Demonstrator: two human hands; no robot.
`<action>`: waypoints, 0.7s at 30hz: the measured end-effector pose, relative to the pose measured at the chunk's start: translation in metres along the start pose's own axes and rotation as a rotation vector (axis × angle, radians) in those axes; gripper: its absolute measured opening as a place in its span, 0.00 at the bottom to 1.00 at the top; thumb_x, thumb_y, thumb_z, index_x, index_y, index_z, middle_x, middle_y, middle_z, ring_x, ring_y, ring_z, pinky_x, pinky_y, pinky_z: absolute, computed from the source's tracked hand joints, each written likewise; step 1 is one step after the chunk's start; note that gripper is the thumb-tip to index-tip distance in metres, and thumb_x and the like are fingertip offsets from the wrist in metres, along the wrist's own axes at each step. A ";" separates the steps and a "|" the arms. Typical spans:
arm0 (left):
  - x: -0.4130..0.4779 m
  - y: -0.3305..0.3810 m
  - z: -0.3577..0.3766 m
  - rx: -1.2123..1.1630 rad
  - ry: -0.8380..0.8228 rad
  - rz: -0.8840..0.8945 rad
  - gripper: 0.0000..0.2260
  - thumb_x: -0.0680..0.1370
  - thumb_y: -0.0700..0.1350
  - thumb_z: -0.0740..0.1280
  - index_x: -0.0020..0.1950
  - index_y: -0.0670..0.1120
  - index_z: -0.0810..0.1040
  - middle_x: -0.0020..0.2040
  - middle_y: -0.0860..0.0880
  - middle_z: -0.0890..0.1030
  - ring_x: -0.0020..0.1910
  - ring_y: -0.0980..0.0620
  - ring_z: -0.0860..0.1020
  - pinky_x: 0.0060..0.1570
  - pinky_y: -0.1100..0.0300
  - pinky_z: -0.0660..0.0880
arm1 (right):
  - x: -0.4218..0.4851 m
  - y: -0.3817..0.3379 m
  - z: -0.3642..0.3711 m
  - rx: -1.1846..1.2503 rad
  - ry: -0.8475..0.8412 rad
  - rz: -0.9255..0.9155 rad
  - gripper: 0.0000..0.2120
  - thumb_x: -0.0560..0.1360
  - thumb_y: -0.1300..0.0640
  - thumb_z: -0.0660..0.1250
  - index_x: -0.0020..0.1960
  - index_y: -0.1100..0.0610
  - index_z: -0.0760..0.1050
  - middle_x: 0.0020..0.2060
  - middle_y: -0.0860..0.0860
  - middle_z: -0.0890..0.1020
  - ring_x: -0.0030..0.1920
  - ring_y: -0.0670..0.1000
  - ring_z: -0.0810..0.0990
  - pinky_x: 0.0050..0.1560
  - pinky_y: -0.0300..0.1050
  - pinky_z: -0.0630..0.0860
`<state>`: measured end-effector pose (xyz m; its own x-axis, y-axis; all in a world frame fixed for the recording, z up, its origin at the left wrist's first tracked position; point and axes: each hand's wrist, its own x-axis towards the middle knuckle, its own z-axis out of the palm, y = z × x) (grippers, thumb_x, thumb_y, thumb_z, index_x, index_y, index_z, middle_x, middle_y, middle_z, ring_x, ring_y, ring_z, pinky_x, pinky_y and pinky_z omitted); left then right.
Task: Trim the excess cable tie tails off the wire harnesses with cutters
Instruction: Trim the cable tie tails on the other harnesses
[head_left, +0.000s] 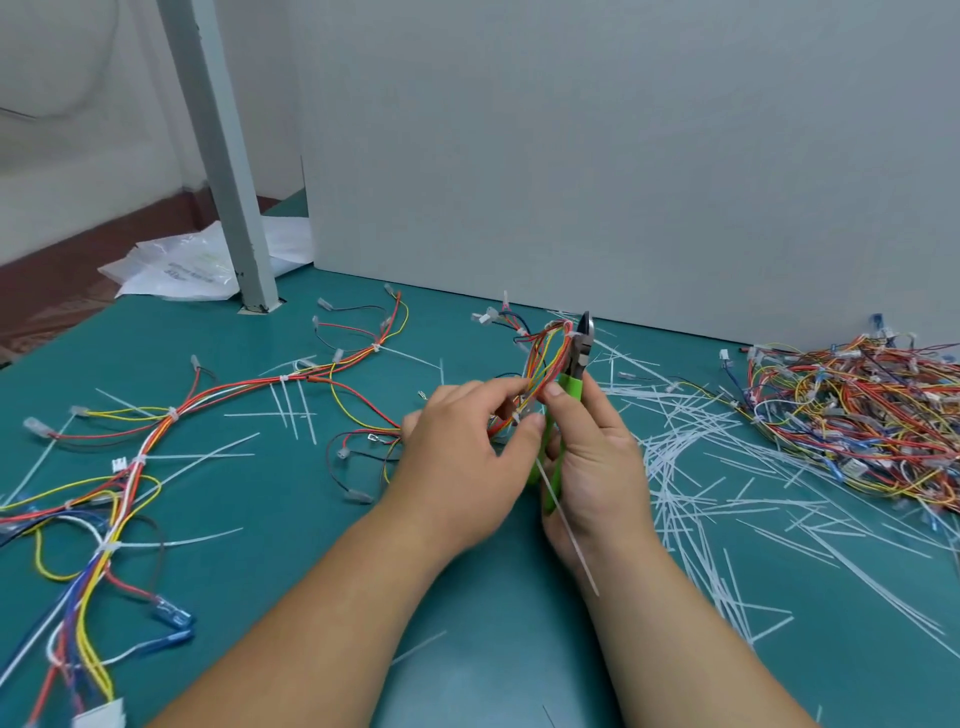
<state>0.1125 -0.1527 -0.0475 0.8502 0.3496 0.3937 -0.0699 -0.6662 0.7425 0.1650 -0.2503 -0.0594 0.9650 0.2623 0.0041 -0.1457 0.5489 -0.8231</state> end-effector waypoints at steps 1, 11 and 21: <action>0.000 0.001 0.000 -0.011 0.032 -0.001 0.18 0.76 0.59 0.61 0.61 0.57 0.81 0.51 0.57 0.82 0.56 0.53 0.76 0.60 0.46 0.72 | 0.001 0.001 -0.001 -0.016 -0.004 -0.008 0.11 0.81 0.65 0.67 0.60 0.57 0.83 0.50 0.54 0.85 0.48 0.55 0.82 0.51 0.50 0.80; 0.001 -0.007 0.001 -0.033 0.216 0.203 0.14 0.80 0.47 0.67 0.65 0.54 0.82 0.32 0.56 0.68 0.35 0.51 0.70 0.37 0.57 0.68 | 0.001 0.005 -0.006 -0.295 0.174 -0.149 0.16 0.77 0.60 0.75 0.61 0.45 0.84 0.48 0.44 0.83 0.47 0.42 0.81 0.58 0.45 0.77; 0.002 -0.003 -0.007 0.219 0.284 0.302 0.13 0.81 0.46 0.66 0.64 0.55 0.83 0.36 0.56 0.63 0.38 0.47 0.71 0.38 0.54 0.64 | -0.004 0.001 -0.003 -0.527 0.192 -0.358 0.18 0.75 0.62 0.74 0.48 0.36 0.83 0.33 0.41 0.78 0.30 0.43 0.71 0.33 0.31 0.70</action>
<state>0.1104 -0.1452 -0.0453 0.6299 0.2646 0.7302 -0.1546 -0.8786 0.4518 0.1614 -0.2537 -0.0620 0.9627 -0.0370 0.2679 0.2703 0.1019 -0.9574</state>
